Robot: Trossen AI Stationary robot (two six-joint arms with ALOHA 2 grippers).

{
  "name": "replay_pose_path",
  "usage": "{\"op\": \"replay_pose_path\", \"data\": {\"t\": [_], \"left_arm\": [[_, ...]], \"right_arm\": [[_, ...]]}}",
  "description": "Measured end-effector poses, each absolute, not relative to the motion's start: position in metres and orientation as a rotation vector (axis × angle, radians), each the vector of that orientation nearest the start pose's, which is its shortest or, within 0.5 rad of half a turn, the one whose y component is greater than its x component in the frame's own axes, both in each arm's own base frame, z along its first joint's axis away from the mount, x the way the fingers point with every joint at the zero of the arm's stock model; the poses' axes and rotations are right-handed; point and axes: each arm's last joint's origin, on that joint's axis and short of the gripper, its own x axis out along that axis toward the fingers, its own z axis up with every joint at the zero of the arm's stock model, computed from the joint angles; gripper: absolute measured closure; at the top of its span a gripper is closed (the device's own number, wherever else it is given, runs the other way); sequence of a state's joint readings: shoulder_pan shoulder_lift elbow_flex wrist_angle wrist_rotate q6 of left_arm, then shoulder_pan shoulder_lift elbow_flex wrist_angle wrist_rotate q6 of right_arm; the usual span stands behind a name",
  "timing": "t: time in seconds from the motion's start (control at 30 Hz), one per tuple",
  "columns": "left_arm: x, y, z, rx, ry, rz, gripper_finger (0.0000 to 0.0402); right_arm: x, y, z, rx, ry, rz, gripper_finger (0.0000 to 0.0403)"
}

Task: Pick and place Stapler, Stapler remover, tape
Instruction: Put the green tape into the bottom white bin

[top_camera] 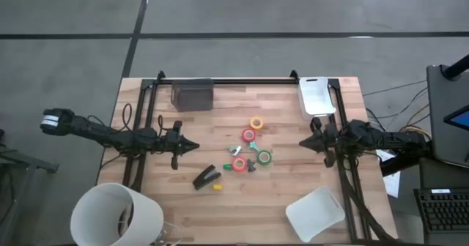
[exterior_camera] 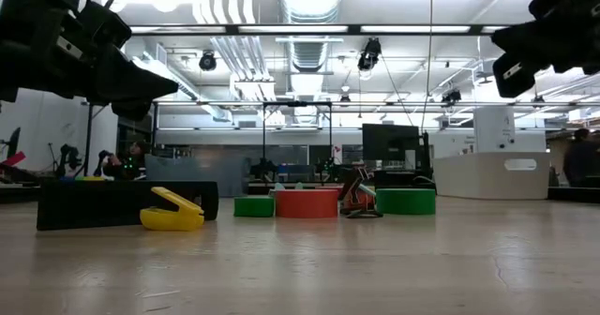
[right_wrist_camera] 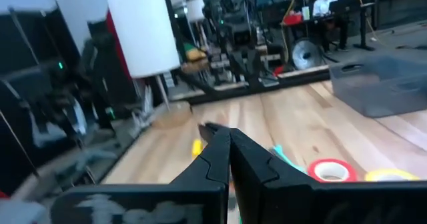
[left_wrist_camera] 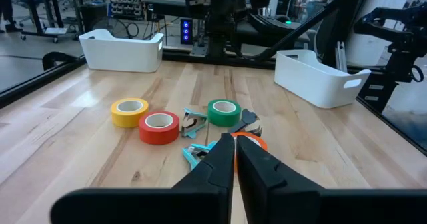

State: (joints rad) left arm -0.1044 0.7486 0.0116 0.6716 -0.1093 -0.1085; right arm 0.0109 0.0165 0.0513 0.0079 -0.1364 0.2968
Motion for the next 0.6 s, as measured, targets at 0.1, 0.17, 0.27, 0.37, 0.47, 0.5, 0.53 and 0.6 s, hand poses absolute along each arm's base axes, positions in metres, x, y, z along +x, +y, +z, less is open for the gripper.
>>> {"op": "replay_pose_path", "data": {"t": [0.1, 0.17, 0.27, 0.37, 0.47, 0.5, 0.53, 0.6], "left_arm": [[0.144, -0.012, 0.157, -0.102, 0.064, 0.008, 0.0383], [0.144, -0.012, 0.157, -0.101, 0.064, 0.009, 0.0383], [0.144, -0.012, 0.157, -0.102, 0.064, 0.008, 0.0381], [0.144, -0.012, 0.157, -0.102, 0.065, 0.008, 0.038], [0.144, -0.012, 0.157, -0.102, 0.065, 0.009, 0.0382], [0.144, -0.012, 0.157, -0.102, 0.064, 0.008, 0.0383], [0.144, -0.012, 0.157, -0.102, 0.065, 0.008, 0.0383], [0.144, -0.012, 0.157, -0.102, 0.065, 0.008, 0.0383]], "right_arm": [[0.096, 0.005, 0.18, 0.333, -0.048, 0.153, 0.0394], [0.097, 0.005, 0.18, 0.366, -0.07, 0.16, 0.0394], [0.1, 0.004, 0.181, 0.474, -0.1, 0.156, 0.0394], [0.104, 0.004, 0.184, 0.533, -0.125, 0.161, 0.0394], [0.111, 0.006, 0.187, 0.556, -0.143, 0.181, 0.0394], [0.113, 0.007, 0.188, 0.557, -0.146, 0.19, 0.0394], [0.116, 0.008, 0.188, 0.559, -0.149, 0.201, 0.0394], [0.121, 0.011, 0.19, 0.553, -0.164, 0.236, 0.0394]]}}
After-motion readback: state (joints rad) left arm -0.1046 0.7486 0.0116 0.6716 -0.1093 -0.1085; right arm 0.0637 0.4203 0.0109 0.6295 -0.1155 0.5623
